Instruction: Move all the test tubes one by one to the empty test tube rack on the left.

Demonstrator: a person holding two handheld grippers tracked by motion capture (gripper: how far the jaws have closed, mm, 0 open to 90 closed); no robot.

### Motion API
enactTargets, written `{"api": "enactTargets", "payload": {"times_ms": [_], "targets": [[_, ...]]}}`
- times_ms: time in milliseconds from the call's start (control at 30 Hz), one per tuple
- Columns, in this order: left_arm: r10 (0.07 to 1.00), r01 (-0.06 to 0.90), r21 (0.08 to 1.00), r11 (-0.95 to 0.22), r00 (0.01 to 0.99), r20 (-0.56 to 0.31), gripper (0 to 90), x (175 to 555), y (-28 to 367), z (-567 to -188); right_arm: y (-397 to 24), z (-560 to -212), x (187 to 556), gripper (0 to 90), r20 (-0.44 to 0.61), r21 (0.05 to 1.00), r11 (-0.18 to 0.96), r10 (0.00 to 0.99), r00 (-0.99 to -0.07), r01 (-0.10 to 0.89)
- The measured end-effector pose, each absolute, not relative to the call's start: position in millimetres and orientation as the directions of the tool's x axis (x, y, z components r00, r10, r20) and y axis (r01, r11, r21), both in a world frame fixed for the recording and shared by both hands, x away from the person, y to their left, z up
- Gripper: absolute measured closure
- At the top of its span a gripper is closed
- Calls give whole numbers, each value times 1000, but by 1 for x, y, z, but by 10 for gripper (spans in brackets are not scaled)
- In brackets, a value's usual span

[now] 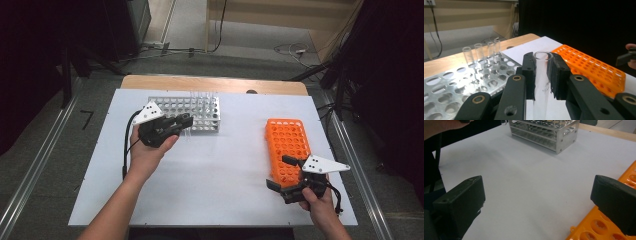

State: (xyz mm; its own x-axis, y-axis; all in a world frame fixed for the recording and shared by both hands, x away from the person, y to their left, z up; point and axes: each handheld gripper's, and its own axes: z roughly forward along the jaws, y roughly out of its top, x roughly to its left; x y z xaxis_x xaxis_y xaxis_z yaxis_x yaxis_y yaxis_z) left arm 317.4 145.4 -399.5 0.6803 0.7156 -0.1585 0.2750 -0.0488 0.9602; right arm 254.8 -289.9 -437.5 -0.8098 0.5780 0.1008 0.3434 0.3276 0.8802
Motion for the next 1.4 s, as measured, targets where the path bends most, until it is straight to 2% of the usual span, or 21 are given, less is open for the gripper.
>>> {"api": "enactTargets", "payload": {"times_ms": [467,1000,1233,1400], "targets": [[786,271,962,-42,604,-136,761,367,152,-390,-306,-439,262,0,103,887,295,625,-774,356],[862,267,962,52,474,-178,761,437,158,-399,-315,-440,265,0,109,890,279,640,-760,362],[877,278,959,57,445,-181,762,454,156,-408,-318,-440,265,0,117,891,267,647,-754,367],[878,302,949,89,425,-218,762,463,156,-415,-318,-441,265,0,114,891,270,646,-755,366]]}}
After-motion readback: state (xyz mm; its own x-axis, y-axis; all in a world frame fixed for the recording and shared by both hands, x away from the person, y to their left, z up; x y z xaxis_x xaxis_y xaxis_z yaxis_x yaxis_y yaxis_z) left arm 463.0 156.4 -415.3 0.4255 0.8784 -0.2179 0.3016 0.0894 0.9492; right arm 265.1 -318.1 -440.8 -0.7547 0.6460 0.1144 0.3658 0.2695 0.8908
